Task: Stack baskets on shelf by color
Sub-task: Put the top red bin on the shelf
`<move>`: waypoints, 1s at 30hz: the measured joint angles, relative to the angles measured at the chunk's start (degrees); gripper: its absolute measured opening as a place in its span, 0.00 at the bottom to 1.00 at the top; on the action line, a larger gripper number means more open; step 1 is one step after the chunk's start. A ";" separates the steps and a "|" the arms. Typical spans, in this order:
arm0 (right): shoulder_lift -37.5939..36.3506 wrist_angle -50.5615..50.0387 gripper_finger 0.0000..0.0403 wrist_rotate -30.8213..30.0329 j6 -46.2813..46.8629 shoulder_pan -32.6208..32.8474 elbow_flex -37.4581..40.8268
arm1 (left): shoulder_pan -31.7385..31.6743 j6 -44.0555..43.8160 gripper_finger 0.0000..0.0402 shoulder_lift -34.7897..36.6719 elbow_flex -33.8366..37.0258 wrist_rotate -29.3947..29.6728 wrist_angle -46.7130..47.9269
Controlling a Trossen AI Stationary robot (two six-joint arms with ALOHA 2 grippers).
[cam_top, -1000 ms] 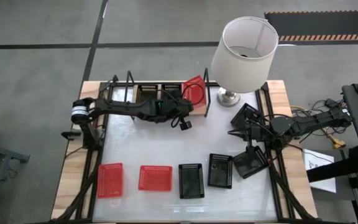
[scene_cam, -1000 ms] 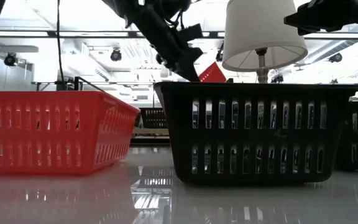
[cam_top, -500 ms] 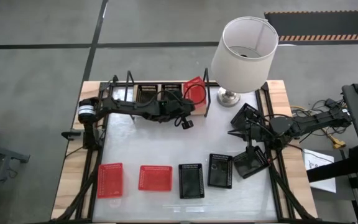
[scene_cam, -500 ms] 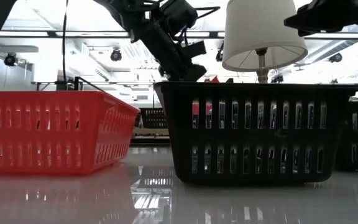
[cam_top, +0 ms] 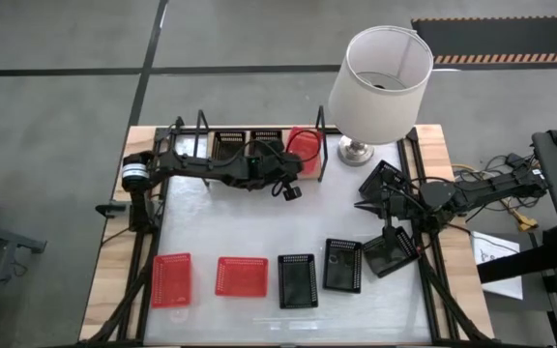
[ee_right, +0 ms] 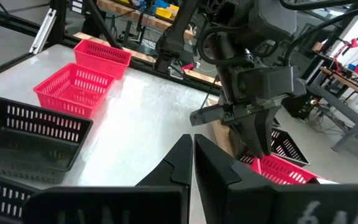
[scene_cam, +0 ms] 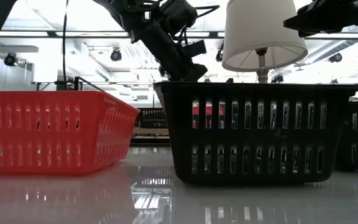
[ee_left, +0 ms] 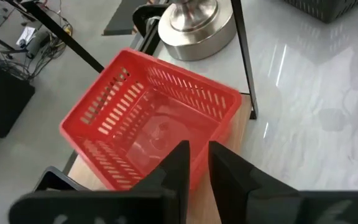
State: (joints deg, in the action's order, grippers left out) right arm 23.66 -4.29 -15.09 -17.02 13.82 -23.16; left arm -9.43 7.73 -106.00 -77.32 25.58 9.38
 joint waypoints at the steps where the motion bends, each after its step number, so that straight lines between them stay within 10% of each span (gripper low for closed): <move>1: 0.00 0.00 0.02 0.02 0.02 0.00 0.00 | 0.00 0.00 0.11 0.00 0.00 0.00 -0.01; 16: 0.44 1.47 0.02 -3.82 0.13 0.02 0.01 | 5.81 6.00 0.11 10.83 1.88 -0.09 -1.20; 30: 22.16 10.62 0.02 -5.06 1.07 0.04 -9.90 | 13.12 17.75 0.11 32.45 25.79 -1.43 -25.01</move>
State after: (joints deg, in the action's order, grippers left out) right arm 45.82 6.32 -20.15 -15.95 13.87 -33.05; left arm 3.69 25.48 -73.54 -51.53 24.15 -15.63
